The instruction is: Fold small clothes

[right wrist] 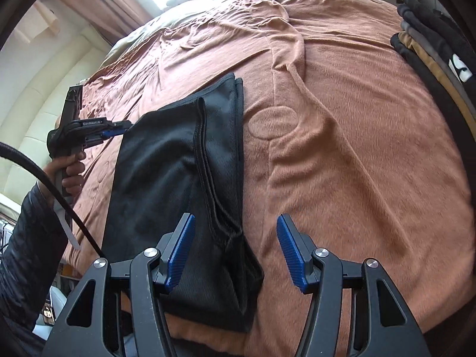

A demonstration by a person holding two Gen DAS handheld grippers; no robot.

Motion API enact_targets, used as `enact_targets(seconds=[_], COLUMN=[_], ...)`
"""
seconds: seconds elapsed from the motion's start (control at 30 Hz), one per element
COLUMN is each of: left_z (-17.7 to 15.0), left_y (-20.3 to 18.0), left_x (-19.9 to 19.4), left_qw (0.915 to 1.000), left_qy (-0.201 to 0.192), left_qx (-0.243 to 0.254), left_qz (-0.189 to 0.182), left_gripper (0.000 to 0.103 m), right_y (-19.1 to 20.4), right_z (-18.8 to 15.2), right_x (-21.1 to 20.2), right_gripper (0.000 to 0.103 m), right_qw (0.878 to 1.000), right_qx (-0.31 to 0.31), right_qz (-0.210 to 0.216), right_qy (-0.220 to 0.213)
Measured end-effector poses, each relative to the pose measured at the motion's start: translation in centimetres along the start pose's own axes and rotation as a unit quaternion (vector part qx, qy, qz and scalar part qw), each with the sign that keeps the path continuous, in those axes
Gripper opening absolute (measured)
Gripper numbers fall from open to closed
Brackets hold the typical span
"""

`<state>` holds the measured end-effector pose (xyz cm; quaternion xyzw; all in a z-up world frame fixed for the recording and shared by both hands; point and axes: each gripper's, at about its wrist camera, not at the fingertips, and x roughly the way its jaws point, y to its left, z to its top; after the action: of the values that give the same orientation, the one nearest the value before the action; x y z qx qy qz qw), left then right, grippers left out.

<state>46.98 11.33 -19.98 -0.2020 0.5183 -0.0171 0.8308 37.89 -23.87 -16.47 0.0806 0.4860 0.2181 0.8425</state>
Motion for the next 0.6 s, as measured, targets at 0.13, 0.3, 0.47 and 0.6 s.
enact_targets(seconds=[0.13, 0.3, 0.47, 0.6], left_z=[-1.4, -4.3, -7.7, -10.3], left_y=[-0.2, -0.6, -1.3, -2.3], left_x=[-1.4, -2.8, -3.3, -3.5], left_qw=[1.0000, 0.9998, 0.9990, 0.9975], left_qy=[-0.002, 0.011, 0.038, 0.058], left_qx=[0.004, 0.013, 0.021, 0.037], left_qz=[0.001, -0.006, -0.013, -0.015], left_gripper=[0.036, 0.038, 0.038, 0.038], right_y=[0.3, 0.7, 1.1, 1.5], right_z=[-1.2, -2.8, -3.8, -4.6], right_x=[-1.0, -1.4, -1.3, -1.6], right_gripper=[0.040, 0.017, 0.001, 0.000], right_qw=[1.000, 1.000, 1.000, 0.999], right_qx=[0.004, 0.006, 0.011, 0.021], right_qz=[0.002, 0.003, -0.012, -0.011], right_qy=[0.004, 0.018, 0.026, 0.024])
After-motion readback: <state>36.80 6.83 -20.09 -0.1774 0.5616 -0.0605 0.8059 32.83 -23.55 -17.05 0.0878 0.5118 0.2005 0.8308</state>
